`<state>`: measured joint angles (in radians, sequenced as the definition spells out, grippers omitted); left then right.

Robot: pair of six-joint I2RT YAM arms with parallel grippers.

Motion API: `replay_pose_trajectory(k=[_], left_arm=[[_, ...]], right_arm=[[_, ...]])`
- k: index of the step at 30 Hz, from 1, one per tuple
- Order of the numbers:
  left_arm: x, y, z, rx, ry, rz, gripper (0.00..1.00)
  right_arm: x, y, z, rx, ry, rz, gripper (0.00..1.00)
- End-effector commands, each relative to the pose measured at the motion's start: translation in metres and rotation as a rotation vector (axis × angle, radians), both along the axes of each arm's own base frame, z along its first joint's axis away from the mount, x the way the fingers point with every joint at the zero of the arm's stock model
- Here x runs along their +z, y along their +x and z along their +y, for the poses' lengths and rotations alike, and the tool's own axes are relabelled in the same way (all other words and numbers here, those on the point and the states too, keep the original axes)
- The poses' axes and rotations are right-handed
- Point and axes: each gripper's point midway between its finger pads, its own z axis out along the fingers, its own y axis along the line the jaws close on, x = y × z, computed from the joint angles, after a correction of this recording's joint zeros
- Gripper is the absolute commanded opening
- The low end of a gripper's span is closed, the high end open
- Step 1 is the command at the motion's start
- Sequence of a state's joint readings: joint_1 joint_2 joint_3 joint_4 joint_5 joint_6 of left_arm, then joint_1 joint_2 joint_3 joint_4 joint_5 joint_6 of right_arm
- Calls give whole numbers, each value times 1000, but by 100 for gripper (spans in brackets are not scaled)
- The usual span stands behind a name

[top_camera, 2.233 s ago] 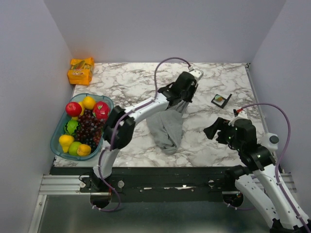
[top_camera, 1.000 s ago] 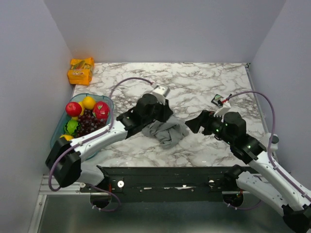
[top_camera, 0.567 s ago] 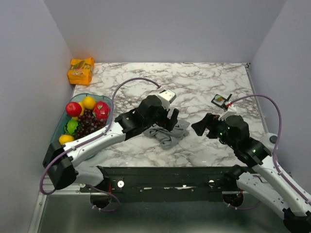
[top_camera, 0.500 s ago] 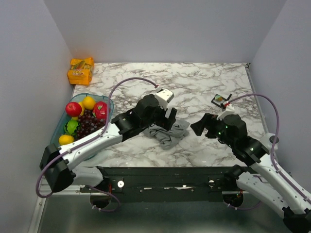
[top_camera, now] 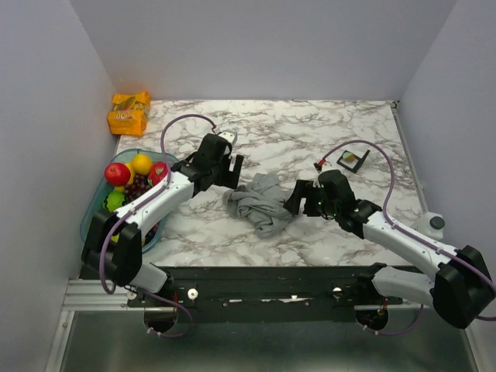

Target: Pin the brooch onto the clothing

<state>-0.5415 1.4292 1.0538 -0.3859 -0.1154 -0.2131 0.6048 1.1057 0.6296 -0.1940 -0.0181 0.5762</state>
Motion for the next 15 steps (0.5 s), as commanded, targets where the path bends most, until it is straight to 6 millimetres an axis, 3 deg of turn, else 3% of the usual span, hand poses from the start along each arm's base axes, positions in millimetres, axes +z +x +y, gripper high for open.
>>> replay_pose_trajectory(k=[1,3,10,15], left_arm=[[-21,14,1,15,-110,169,88],[-32,22,12,62,-120,211,82],[-66,20,-5,19,-173,325,76],[-68,16,-15,-11,-227,344,76]], right_arm=[[-8,9,17,28,66,-1,85],[-14,7,20,35,77,20,83],[-26,6,29,54,107,55,76],[-30,0,26,34,128,59,69]])
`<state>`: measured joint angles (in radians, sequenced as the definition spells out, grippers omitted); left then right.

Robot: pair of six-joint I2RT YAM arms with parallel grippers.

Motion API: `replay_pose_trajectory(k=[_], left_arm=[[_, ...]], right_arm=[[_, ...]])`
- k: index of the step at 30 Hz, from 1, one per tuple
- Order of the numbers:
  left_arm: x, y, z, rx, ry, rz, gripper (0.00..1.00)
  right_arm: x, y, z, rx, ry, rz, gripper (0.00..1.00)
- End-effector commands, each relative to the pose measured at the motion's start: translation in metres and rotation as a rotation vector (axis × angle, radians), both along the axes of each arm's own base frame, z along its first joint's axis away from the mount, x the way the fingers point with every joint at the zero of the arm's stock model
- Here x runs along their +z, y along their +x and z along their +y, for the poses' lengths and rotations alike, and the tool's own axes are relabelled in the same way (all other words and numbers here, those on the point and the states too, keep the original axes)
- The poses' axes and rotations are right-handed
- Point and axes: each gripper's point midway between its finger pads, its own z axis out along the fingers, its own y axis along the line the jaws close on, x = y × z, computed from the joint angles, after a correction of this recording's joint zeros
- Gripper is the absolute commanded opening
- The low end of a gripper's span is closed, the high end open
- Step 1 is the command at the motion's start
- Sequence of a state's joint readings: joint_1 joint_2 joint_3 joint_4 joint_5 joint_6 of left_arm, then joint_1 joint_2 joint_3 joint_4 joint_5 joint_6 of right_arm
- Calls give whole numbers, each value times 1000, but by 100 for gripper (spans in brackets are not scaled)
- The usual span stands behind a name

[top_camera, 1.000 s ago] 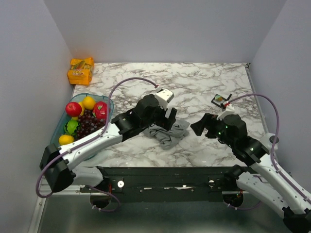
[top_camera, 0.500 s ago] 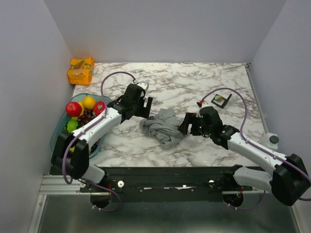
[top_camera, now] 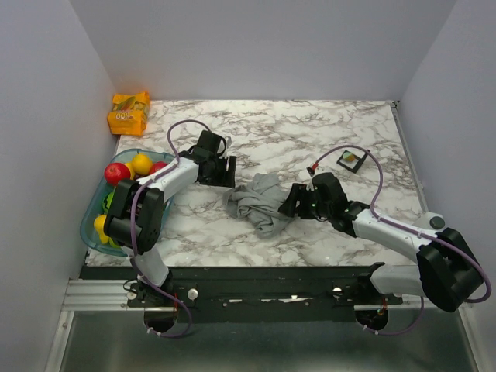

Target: Pin the brooch onto the clothing

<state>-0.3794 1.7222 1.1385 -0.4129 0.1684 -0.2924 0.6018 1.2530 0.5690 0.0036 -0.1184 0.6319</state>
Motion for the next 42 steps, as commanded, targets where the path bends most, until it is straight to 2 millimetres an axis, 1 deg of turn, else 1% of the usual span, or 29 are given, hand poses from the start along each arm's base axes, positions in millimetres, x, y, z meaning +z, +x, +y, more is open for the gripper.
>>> replay_pose_trajectory(k=[1,4,5,6,8,9,11,14,16,17,18,20,23,26,27,28,29,30,31,32,33,34,35,37,38,39,40,41,42], left_arm=[[6,-2,-19,-35,-98,18,76],[0,-5,-22,-43,-108,39,75],[-1,-5,-22,-44,-108,43,74],[-2,-4,-22,-42,-108,43,70],[-9,-6,-21,-38,-100,62,69],[-10,-6,-22,-41,-99,63,67],[-10,-7,-22,-43,-100,71,67],[1,-7,-25,-49,-120,43,69],[4,-7,-26,-47,-138,36,74],[7,-10,-30,-59,-161,39,76],[6,-11,-33,-66,-171,42,78],[6,-15,-40,-87,-177,47,79],[-1,-18,-39,-92,-139,65,78],[-4,-17,-36,-83,-110,69,67],[-5,-17,-34,-78,-101,70,55],[-5,-15,-32,-71,-87,65,49],[-5,-15,-30,-67,-78,60,44],[-4,-14,-29,-65,-72,54,32],[-5,-14,-27,-62,-63,49,27],[-1,-13,-27,-61,-65,37,21],[0,-13,-28,-62,-64,30,14],[1,-12,-28,-63,-59,21,10],[5,-10,-26,-55,-48,-1,8],[10,-9,-24,-59,-21,-36,3],[19,-5,-19,-42,13,-84,3],[25,-3,-16,-34,37,-116,3],[30,-5,-17,-47,64,-150,3],[48,-3,-15,-38,66,-208,3],[56,1,-3,6,118,-260,2]], right_arm=[[0,-2,1,-11,46,-6,68],[-4,-3,0,-12,37,5,61],[-4,-3,1,-10,38,5,56],[-5,-4,1,-8,38,7,55],[-5,-4,2,-7,39,9,51],[-5,-4,1,-9,40,9,50],[-5,-5,2,-9,44,9,49],[-4,-4,0,-18,42,4,47],[-5,-5,-1,-19,42,6,47],[-3,-4,0,-19,44,4,46],[-3,-4,0,-21,45,3,46],[-3,-3,-1,-24,42,2,46],[-3,-3,-1,-26,41,2,46],[-4,-2,-1,-26,39,5,46],[-4,-3,0,-24,38,7,45],[-4,-2,0,-24,38,6,43],[-3,-2,0,-21,38,4,38],[-3,-1,0,-23,37,4,33],[-2,-1,1,-20,39,2,27],[-3,-1,1,-20,35,2,15],[0,1,2,-19,38,-5,10],[1,1,1,-20,35,-6,7],[4,3,1,-20,34,-13,1],[10,5,2,-15,29,-21,1],[13,6,2,-13,26,-28,0],[20,8,2,-10,29,-50,0],[26,8,1,-10,18,-49,1],[31,9,1,-8,13,-59,1],[41,12,-2,-5,-1,-94,0]])
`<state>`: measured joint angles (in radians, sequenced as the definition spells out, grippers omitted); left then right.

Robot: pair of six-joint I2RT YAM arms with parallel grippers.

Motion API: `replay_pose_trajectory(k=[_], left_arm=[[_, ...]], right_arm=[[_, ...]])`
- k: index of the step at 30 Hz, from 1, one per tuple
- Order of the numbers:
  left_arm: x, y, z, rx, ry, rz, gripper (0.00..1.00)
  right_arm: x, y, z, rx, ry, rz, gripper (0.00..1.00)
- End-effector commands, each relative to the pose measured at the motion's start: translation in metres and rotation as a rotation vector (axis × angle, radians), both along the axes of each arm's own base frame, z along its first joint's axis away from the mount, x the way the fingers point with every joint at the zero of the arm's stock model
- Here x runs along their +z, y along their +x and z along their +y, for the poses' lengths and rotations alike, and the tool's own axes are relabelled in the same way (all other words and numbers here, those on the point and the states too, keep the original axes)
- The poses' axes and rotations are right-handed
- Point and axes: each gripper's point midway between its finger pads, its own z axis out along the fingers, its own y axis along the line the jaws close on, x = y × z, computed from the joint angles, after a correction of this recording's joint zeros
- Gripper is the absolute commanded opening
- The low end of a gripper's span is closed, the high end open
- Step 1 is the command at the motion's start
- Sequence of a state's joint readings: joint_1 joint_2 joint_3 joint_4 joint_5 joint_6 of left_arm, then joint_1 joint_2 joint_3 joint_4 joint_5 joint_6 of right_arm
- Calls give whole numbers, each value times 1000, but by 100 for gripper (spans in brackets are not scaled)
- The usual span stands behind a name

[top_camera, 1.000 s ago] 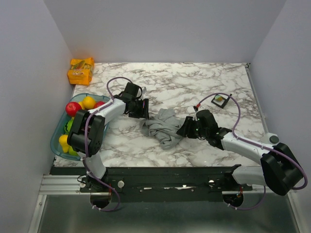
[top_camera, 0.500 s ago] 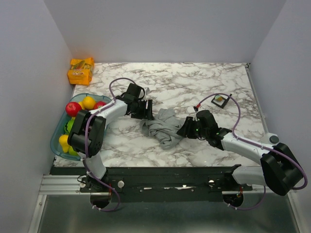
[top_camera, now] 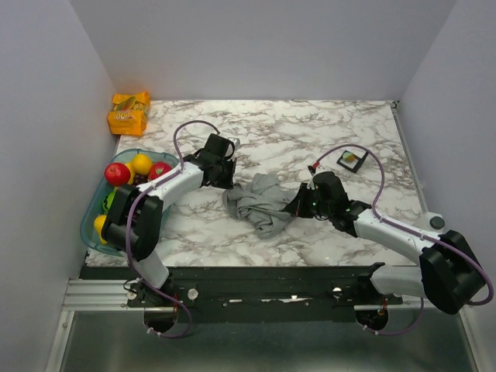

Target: Pin the brooch onto the clothing

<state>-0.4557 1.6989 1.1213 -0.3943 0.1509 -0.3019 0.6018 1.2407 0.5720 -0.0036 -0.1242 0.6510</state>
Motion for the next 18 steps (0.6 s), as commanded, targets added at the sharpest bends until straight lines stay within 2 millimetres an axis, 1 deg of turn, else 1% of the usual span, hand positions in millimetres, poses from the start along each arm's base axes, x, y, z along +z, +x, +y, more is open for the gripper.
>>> replay_pose_trajectory(k=[1,2,3,4,5,6,7,8,9,10,11,12,13,14,15,16,17,18], left_arm=[[61,15,22,79,120,-280,2],[86,14,26,100,103,-349,2],[101,17,35,146,115,-402,2],[110,15,39,165,109,-435,2],[141,13,41,187,65,-518,1],[155,12,43,200,59,-562,1],[170,12,51,236,68,-613,0],[196,5,52,248,36,-681,0],[211,2,54,254,31,-726,0],[232,1,57,282,14,-784,0],[253,-5,60,295,-11,-834,0],[267,-10,56,290,-31,-866,0],[291,-13,57,299,-55,-913,0],[305,-16,57,294,-70,-939,0],[315,-20,53,274,-84,-955,0],[337,-23,53,274,-102,-991,0],[346,-27,52,265,-105,-1002,0],[357,-30,53,268,-108,-1024,0]], right_arm=[[51,16,-4,3,-28,-122,1],[60,18,-6,4,-39,-142,0],[71,23,-10,-5,-66,-178,1],[80,20,-16,-6,-87,-187,0],[106,27,-15,-11,-79,-239,1],[117,32,-23,-30,-119,-278,1],[128,30,-29,-35,-139,-294,1],[156,35,-29,-44,-129,-350,1],[169,38,-35,-45,-161,-394,1],[181,38,-38,-42,-175,-413,1],[194,39,-41,-46,-183,-442,0],[224,42,-44,-55,-189,-510,1],[233,42,-48,-53,-207,-522,1],[242,43,-49,-53,-219,-540,1],[255,46,-54,-61,-242,-573,1],[275,45,-57,-70,-241,-603,1],[287,45,-59,-77,-245,-624,1],[295,46,-61,-73,-261,-642,1]])
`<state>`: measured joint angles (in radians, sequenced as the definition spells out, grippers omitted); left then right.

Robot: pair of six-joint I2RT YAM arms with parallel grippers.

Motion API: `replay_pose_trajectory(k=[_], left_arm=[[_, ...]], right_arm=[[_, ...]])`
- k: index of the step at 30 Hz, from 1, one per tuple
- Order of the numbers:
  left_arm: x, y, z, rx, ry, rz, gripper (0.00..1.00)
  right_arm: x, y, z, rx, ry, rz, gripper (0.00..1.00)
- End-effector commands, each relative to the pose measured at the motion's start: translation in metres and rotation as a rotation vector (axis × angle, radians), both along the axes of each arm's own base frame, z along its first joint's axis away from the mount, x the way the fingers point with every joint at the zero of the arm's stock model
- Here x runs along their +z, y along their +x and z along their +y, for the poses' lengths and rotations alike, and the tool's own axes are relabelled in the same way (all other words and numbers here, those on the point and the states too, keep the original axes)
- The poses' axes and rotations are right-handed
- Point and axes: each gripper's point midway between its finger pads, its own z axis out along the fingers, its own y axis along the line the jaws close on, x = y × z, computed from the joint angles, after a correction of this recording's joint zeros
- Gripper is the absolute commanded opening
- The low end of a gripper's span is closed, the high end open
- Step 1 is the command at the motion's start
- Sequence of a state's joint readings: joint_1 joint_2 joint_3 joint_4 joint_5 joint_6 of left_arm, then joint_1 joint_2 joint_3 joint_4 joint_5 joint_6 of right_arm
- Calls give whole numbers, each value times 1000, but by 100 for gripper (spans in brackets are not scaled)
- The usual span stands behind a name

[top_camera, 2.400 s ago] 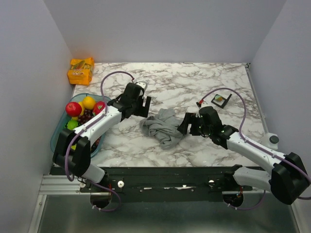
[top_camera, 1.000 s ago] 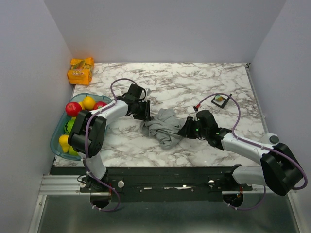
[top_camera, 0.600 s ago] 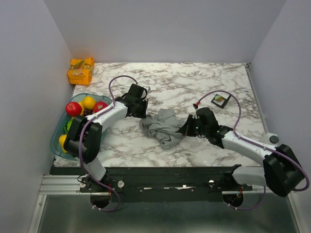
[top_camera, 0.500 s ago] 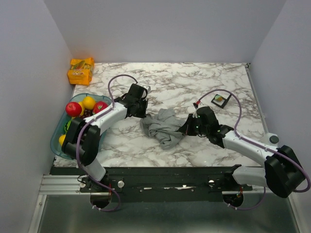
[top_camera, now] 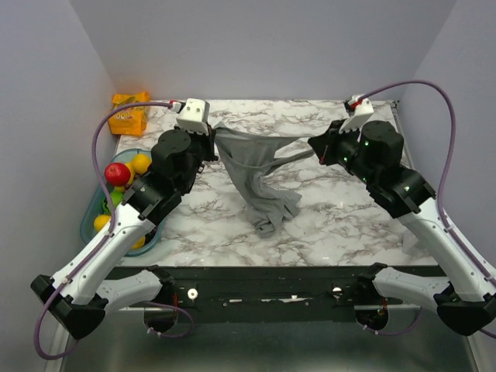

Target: Pin the brooch onto the clothing

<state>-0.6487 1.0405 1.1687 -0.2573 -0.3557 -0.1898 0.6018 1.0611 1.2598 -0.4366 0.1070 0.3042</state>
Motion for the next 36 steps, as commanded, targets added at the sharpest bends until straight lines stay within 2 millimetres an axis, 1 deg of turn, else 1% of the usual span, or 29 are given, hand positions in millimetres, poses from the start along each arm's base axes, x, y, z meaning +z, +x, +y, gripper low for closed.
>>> replay_pose_trajectory(k=[1,3,4,5,6,7,8,9,10,11,12,13,14,15,16,17,18,19,20,21,22,23,25,28,30,32,34,35,36], left_arm=[[83,-12,13,51,-32,-180,0],[112,-21,17,49,-41,-254,0],[137,-27,21,47,-69,-305,0],[154,-32,22,42,-57,-357,0],[167,-36,22,26,-62,-393,0],[191,-44,26,18,-85,-444,0],[204,-48,24,1,-90,-482,0],[216,-52,24,-11,-77,-517,0],[239,-62,26,-33,-97,-568,0],[248,-65,23,-53,-100,-592,0],[258,-71,23,-69,-91,-626,0],[274,-80,22,-103,-101,-671,0],[284,-86,23,-113,-114,-706,0],[293,-93,25,-124,-123,-738,0],[301,-98,26,-133,-119,-770,0],[312,-108,28,-154,-131,-812,0],[322,-116,33,-157,-151,-849,0],[332,-123,37,-161,-162,-882,0],[338,-129,37,-177,-167,-903,0],[344,-133,40,-182,-175,-917,0],[351,-140,44,-183,-185,-937,0],[354,-143,46,-191,-194,-947,0],[364,-156,49,-217,-215,-990,0],[372,-172,55,-244,-242,-1035,0],[378,-182,62,-248,-267,-1070,0],[382,-185,64,-247,-279,-1079,0],[384,-182,65,-239,-283,-1067,0],[381,-173,58,-235,-273,-1044,0],[378,-166,55,-224,-263,-1028,0]], right_arm=[[43,0,-29,-65,-138,-92,1],[64,-1,-32,-61,-151,-136,1],[77,-4,-34,-59,-149,-162,1],[102,-8,-37,-57,-127,-215,1],[119,-13,-35,-21,-133,-263,1],[131,-15,-33,-2,-130,-295,1],[162,-25,-36,10,-99,-365,0],[176,-32,-33,54,-110,-414,1],[189,-37,-32,73,-101,-452,1],[203,-41,-31,91,-92,-489,1],[228,-53,-35,103,-75,-557,1],[243,-61,-34,128,-60,-603,1],[253,-65,-34,135,-51,-632,1],[273,-78,-36,160,-37,-697,1],[286,-85,-38,167,-21,-746,1],[295,-92,-40,175,-11,-783,1],[304,-100,-40,193,-4,-822,1],[318,-108,-43,192,18,-871,1],[326,-115,-46,194,28,-900,1],[331,-120,-46,203,32,-922,1],[341,-128,-50,204,45,-955,1],[344,-131,-51,208,48,-970,1],[353,-144,-52,235,60,-1017,1],[360,-162,-51,289,67,-1076,1],[361,-171,-49,328,56,-1107,1],[362,-173,-49,330,56,-1118,1],[365,-164,-55,269,66,-1095,1],[362,-152,-54,241,56,-1073,1],[360,-137,-59,171,44,-1043,1]])
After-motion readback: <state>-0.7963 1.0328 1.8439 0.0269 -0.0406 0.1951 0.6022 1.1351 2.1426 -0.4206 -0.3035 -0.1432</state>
